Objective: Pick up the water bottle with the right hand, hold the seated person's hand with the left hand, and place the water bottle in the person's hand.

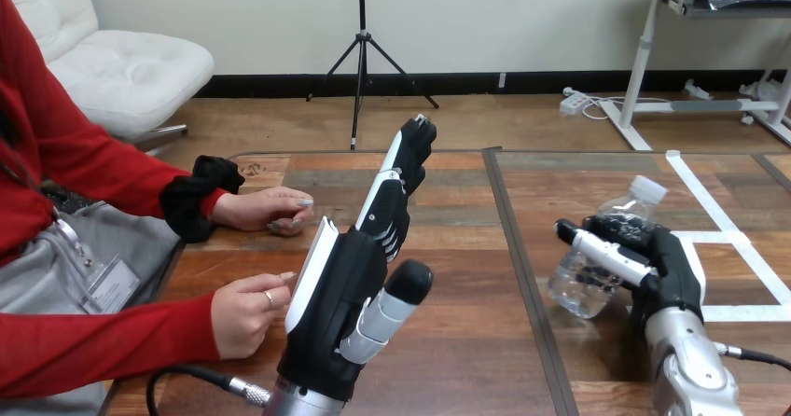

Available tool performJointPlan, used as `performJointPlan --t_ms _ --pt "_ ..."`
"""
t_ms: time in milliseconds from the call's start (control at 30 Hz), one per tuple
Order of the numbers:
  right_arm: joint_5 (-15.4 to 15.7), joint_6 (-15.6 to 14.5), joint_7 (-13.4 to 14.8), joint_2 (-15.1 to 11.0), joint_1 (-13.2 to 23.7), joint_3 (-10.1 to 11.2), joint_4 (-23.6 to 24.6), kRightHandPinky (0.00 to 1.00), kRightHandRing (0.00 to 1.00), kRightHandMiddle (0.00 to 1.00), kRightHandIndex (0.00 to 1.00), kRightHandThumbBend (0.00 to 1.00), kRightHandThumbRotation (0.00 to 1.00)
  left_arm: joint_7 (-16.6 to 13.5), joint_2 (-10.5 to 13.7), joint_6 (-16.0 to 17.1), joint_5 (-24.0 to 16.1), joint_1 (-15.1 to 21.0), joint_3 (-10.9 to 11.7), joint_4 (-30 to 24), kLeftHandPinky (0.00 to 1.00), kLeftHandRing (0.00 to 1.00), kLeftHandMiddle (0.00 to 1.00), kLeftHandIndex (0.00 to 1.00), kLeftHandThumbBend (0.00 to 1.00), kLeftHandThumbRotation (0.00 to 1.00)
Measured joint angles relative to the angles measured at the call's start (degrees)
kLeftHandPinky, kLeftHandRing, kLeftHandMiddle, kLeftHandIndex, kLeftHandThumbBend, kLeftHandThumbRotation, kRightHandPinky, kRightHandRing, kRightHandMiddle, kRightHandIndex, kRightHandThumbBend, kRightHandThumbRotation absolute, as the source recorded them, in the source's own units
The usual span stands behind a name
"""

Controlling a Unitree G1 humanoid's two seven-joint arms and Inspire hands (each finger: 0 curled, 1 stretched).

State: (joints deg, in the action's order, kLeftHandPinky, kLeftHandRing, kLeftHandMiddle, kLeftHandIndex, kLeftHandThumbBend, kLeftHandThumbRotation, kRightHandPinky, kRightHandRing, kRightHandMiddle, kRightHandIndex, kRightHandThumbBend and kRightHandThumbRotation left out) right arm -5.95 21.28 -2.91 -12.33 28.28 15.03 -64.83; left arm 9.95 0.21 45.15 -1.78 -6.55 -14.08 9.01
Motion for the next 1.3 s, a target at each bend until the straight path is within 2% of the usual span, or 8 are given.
performJointPlan --t_ms 400,1000,1167,1300 --pt "0.1 -0.2 -1.6 0.6 -6.3 -1.3 9.1 0.3 0.34 0.4 0.38 0.75 0.0 -0.4 0.5 -0.3 -1.5 0.0 1.4 0.0 1.0 1.0 1.0 1.0 0.95 1.0" --pt "0.3 -4.2 -4.5 0.7 -15.5 -3.0 21.9 0.3 0.34 0.4 0.39 0.76 0.0 -0.4 2.0 -0.6 -1.5 -0.1 2.2 0.0 0.98 0.99 1.0 1.0 0.99 0.9" --pt "0.6 -5.0 -5.3 0.6 -17.6 -3.6 25.3 0.31 0.36 0.41 0.4 0.77 0.0 -1.9 2.1 -0.6 -3.5 -0.1 2.9 0.0 0.94 0.98 1.0 1.0 1.0 0.88" --pt "1.5 -5.5 -6.0 0.7 -19.0 -4.1 27.9 0.32 0.36 0.41 0.4 0.78 0.0 -3.8 2.0 -0.8 -5.7 -0.1 3.8 0.0 0.96 0.99 1.0 1.0 1.0 0.89"
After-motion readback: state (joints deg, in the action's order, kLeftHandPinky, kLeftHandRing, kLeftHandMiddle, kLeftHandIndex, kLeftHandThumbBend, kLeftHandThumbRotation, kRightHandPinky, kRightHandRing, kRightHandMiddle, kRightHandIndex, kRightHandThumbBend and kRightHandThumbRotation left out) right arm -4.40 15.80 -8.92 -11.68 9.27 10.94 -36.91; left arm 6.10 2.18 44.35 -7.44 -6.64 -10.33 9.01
